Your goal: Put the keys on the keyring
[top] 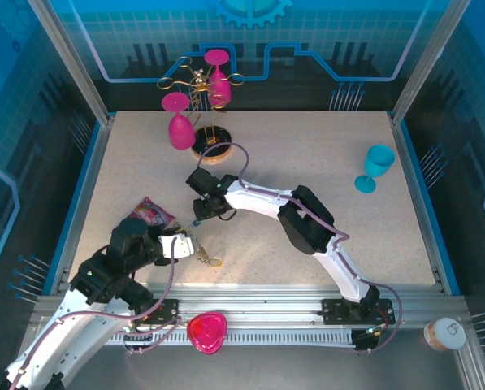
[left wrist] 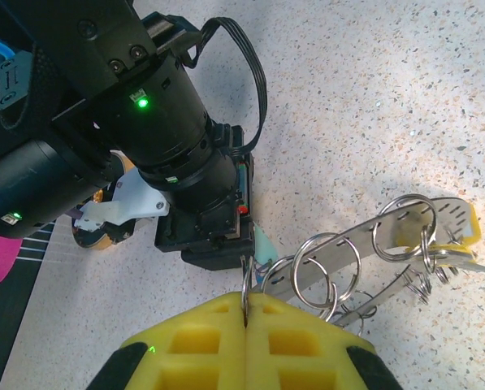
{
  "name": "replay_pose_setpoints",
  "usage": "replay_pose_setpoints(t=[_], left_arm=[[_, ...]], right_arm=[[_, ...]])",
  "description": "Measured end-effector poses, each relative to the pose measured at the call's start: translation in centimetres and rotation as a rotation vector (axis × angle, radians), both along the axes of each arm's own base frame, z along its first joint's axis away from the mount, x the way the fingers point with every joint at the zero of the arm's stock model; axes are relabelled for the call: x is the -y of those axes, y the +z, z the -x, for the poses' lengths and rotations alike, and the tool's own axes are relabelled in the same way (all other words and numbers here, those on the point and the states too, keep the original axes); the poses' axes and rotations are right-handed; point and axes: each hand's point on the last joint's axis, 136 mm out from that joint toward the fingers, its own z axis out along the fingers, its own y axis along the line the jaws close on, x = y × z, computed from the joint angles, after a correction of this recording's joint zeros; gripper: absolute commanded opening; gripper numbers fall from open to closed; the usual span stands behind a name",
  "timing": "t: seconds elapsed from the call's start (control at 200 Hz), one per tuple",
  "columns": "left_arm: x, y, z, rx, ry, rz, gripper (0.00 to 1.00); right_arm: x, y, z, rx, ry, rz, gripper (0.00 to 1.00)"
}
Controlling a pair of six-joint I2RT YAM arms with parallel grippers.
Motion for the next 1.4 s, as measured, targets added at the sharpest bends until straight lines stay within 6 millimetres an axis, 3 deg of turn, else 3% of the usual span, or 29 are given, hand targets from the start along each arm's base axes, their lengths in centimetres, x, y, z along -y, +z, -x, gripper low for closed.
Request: replay_pose_setpoints(t=[0.405, 0.55, 0.845, 0.87, 0.935, 1.026, 1.211, 1.401], left_arm=[[0.0, 0.0, 0.0, -0.005, 0.005, 0.005, 0.0], [0.0, -0.1, 0.0, -0.006, 0.004, 0.005, 0.0], [0.0, -0.4, 0.0, -0.011, 0.004, 0.003, 0.0], [0.0, -0.4, 0.0, -0.013, 0.004, 0.002, 0.0], [0.0, -0.6, 0.0, -0.015, 0.004, 0.002, 0.0], [0.0, -0.8, 0.1, -0.022, 0.005, 0.004, 0.0], [0.0, -0.7, 0.2, -0.022, 0.008, 0.011, 0.0], [0.0, -0.6, 0.2, -0.02, 0.012, 0.018, 0.0]], right_arm=[[-0.2, -0.3, 0.7, -0.031, -0.018, -0.025, 0.13], [0.1, -0.1, 1.4, -0.048, -0.011, -0.032, 0.0], [3.7, 1.5, 3.5, -0.049, 0.006, -0.017, 0.0], [4.0, 1.7, 3.6, -0.047, 0.007, -0.017, 0.06], [4.5, 2.2, 3.7, -0.043, 0.016, -0.02, 0.34], [4.1, 2.6, 3.7, -0.036, 0.041, -0.04, 0.48], [2.9, 2.7, 3.8, -0.063, 0.048, -0.079, 0.5], [2.0, 1.4, 4.1, -0.123, 0.02, -0.111, 0.47]])
